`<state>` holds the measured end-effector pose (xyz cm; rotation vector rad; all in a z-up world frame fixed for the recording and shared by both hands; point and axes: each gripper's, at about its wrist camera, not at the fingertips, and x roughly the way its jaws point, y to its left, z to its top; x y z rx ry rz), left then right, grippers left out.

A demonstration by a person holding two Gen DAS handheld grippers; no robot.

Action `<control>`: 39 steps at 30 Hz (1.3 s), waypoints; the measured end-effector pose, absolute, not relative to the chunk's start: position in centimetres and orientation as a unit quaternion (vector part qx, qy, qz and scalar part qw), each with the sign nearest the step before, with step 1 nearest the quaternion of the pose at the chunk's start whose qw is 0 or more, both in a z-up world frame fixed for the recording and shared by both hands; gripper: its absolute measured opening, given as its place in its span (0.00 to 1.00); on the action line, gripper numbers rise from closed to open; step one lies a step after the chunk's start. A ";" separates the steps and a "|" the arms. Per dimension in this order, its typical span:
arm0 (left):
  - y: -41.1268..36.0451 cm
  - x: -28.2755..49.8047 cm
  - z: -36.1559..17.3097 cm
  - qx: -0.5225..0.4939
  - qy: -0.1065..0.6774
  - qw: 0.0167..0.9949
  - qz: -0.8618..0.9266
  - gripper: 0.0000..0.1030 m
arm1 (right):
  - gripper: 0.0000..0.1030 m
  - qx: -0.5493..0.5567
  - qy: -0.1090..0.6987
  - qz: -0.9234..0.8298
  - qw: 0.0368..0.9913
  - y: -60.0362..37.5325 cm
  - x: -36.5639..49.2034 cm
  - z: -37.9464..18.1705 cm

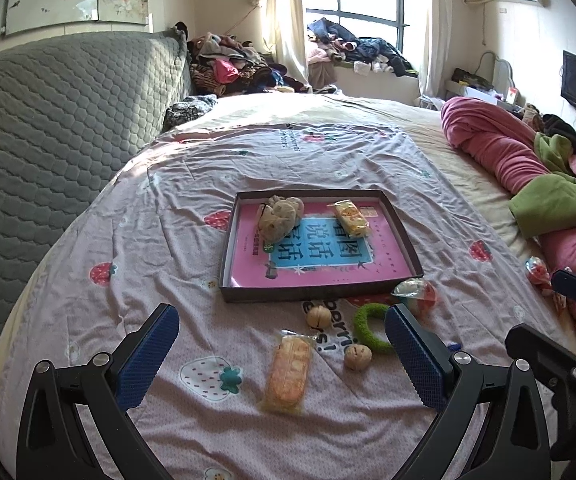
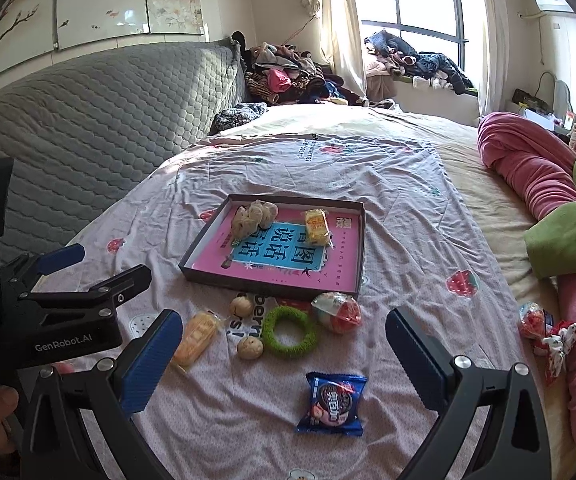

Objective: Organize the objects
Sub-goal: 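Pull both open tools back from the tray toward the remaining snacks, then move left tool to the orange wafer pack while right tool moves to the blue Oreo packet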

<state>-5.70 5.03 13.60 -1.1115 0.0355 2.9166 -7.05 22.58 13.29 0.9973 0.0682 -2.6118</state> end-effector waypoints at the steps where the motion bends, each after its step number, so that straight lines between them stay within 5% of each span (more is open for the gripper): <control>1: 5.1 -5.4 13.6 -0.355 0.013 0.011 0.935 1.00 | 1.00 0.351 0.025 -0.920 0.170 22.6 -6.9 13.2; 39: 6.1 -2.9 5.6 -0.383 0.043 0.028 0.922 1.00 | 1.00 0.382 0.049 -0.912 0.140 24.0 -3.7 6.6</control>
